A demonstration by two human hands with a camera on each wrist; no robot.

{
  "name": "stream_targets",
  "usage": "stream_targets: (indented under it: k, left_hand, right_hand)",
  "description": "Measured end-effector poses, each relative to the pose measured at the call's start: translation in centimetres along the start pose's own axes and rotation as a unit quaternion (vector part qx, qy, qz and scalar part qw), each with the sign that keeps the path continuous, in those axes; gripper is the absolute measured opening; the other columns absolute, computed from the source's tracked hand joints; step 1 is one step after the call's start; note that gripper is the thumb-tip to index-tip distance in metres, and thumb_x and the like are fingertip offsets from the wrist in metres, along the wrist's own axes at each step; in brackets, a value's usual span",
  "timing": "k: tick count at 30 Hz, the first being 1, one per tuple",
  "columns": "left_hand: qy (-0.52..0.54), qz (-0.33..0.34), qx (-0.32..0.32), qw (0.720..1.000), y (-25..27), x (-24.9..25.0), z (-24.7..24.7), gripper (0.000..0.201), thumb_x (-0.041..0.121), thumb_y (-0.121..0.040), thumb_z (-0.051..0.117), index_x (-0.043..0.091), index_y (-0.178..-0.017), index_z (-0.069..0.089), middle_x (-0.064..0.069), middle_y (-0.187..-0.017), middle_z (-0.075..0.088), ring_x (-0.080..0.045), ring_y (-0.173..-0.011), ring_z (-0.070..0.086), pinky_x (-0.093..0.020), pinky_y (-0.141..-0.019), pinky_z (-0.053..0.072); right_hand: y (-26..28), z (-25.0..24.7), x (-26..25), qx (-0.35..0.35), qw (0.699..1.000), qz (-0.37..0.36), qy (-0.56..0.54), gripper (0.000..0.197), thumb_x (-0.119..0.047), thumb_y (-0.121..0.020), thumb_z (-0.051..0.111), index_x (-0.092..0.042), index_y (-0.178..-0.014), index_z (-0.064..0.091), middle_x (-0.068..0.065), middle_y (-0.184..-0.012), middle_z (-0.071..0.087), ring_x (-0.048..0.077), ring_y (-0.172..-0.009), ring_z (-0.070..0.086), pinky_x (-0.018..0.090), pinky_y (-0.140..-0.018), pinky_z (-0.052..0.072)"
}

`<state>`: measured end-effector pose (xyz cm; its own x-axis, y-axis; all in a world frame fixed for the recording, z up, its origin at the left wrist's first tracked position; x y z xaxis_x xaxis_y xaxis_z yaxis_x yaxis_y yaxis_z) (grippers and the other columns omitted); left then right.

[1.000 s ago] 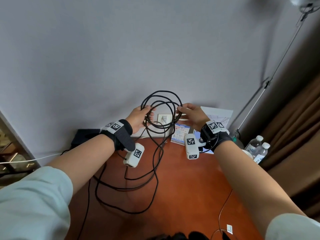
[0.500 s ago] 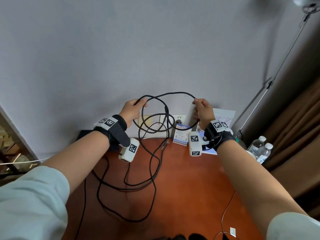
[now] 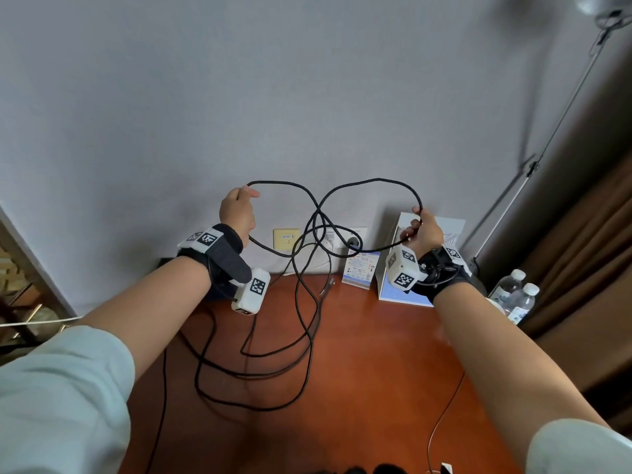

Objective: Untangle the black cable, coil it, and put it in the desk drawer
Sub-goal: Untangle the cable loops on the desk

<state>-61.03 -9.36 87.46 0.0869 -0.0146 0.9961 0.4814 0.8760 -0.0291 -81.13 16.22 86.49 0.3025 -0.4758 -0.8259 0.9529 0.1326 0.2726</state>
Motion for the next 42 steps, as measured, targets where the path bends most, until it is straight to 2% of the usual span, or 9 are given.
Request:
stream_targets:
  k: [7,11,14,19,24,28,32,36,42]
  left_hand:
    - [0.045,0.009,0.097,0.994,-1.2,1.1,-1.6,0.03,0.008,-0.093,0.025,0.015,-0.093,0.055,0.001,-0.068,0.037,-0.012,-0.05,0.03,-0.018,-0.04,0.027]
    - [0.1,0.02,0.068,0.993,-1.0,2.4,-1.8,0.029,0.005,-0.094,0.027,0.014,-0.089,0.054,0.003,-0.065,0.032,-0.008,-0.046,0.025,-0.015,-0.037,0.022]
    - [0.117,0.029,0.011,0.993,-0.3,2.9,-1.4,0.027,0.006,-0.094,0.034,0.015,-0.083,0.056,0.006,-0.055,0.029,-0.006,-0.041,0.022,-0.016,-0.037,0.018]
    - [0.086,0.066,-0.128,0.986,2.0,4.2,0.5,0.016,0.02,-0.097,0.048,0.015,-0.091,0.061,0.011,-0.049,0.024,-0.007,-0.042,0.018,-0.019,-0.039,0.015]
    - [0.038,0.106,-0.246,0.963,3.9,5.2,2.7,0.021,0.024,-0.101,0.045,0.013,-0.107,0.062,0.009,-0.055,0.024,-0.007,-0.045,0.019,-0.018,-0.04,0.018]
    - [-0.014,0.131,-0.328,0.936,5.5,5.4,4.7,0.021,0.023,-0.101,0.045,0.013,-0.107,0.063,0.011,-0.054,0.024,-0.007,-0.046,0.019,-0.021,-0.043,0.016]
    - [-0.048,0.129,-0.365,0.921,6.2,5.2,5.8,0.023,0.022,-0.102,0.044,0.012,-0.11,0.063,0.014,-0.056,0.026,-0.007,-0.05,0.02,-0.021,-0.047,0.019]
    - [-0.052,0.099,-0.387,0.915,6.4,4.7,5.6,0.031,0.029,-0.101,0.043,0.013,-0.112,0.067,0.007,-0.066,0.033,-0.01,-0.059,0.031,-0.021,-0.057,0.031]
    - [-0.156,-0.019,-0.374,0.914,4.2,0.8,4.2,0.047,0.052,-0.098,0.034,0.017,-0.102,0.065,-0.001,-0.095,0.055,-0.012,-0.083,0.053,-0.027,-0.081,0.045]
  right_hand:
    - [0.9,-1.7,-0.9,0.021,0.996,0.08,-0.027,0.035,-0.042,-0.091,0.059,-0.015,-0.075,0.043,-0.004,-0.059,0.025,0.009,-0.046,0.025,0.018,-0.046,0.029]
    - [0.7,-3.0,-0.9,0.035,0.992,0.092,0.082,0.054,-0.052,-0.096,0.042,-0.013,-0.133,0.049,-0.002,-0.064,0.032,0.013,-0.052,0.034,0.023,-0.054,0.032]
    - [-0.5,-3.9,0.1,0.035,0.982,0.105,0.153,0.056,-0.05,-0.098,0.036,-0.008,-0.132,0.049,0.0,-0.086,0.057,0.016,-0.074,0.057,0.024,-0.063,0.038]
    - [0.1,-3.1,0.6,-0.019,0.954,0.064,0.292,0.03,-0.008,-0.104,0.026,-0.013,-0.083,0.046,-0.004,-0.044,0.06,-0.003,-0.042,0.055,0.011,-0.04,0.042]
    - [3.0,-0.8,1.1,-0.124,0.918,0.087,0.367,0.049,-0.021,-0.099,0.045,0.0,-0.142,0.036,0.009,-0.117,0.042,0.019,-0.099,0.048,0.027,-0.072,0.047]
    - [5.1,1.9,1.6,-0.237,0.878,0.019,0.415,0.058,-0.054,-0.088,0.058,-0.015,-0.13,0.055,-0.001,-0.118,0.055,0.02,-0.113,0.051,0.039,-0.104,0.039]
    - [7.4,3.7,1.5,-0.33,0.841,0.065,0.425,0.063,-0.066,-0.093,0.032,-0.016,-0.089,0.07,0.006,-0.1,0.071,0.02,-0.088,0.065,0.036,-0.084,0.048]
    - [7.8,4.7,1.2,-0.313,0.897,0.051,0.309,0.054,-0.052,-0.097,0.039,-0.017,-0.057,0.037,-0.002,-0.048,0.035,0.018,-0.058,0.04,0.035,-0.074,0.048]
    - [7.6,4.7,0.2,-0.27,0.954,0.021,0.13,0.037,-0.015,-0.089,0.063,-0.017,-0.054,0.054,0.0,-0.048,0.03,0.014,-0.049,0.032,0.025,-0.065,0.038]
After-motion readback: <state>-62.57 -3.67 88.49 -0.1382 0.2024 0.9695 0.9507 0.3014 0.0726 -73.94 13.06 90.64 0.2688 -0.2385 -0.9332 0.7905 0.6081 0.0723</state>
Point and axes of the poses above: each hand's wrist, its own y-axis away from the middle knuckle, its own z-axis out of the palm, x = y × z, the point moved 1 cm from there along -y, towards the middle knuckle
